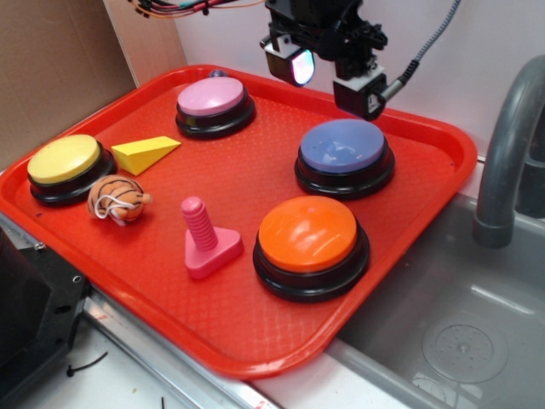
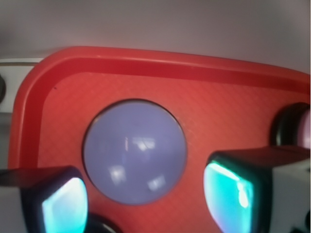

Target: Push the purple button.

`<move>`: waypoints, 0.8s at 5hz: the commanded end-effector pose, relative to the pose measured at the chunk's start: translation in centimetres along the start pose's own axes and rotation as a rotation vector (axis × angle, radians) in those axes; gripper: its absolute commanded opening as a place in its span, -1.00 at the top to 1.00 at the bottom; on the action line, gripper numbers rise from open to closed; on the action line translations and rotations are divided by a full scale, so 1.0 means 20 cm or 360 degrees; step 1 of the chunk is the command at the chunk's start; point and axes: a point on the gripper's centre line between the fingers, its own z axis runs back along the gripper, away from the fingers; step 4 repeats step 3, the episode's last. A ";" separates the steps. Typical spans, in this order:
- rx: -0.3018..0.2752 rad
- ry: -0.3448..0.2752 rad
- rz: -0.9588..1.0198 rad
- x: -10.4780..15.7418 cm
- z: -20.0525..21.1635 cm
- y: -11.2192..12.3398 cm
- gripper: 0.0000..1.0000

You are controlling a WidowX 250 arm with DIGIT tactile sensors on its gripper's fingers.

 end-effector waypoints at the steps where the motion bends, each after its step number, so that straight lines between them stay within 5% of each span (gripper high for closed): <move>1: -0.0039 -0.0109 0.0025 -0.01 0.19 0.06 -1.00; 4: 0.0027 -0.0228 0.0024 -0.08 0.32 0.08 -1.00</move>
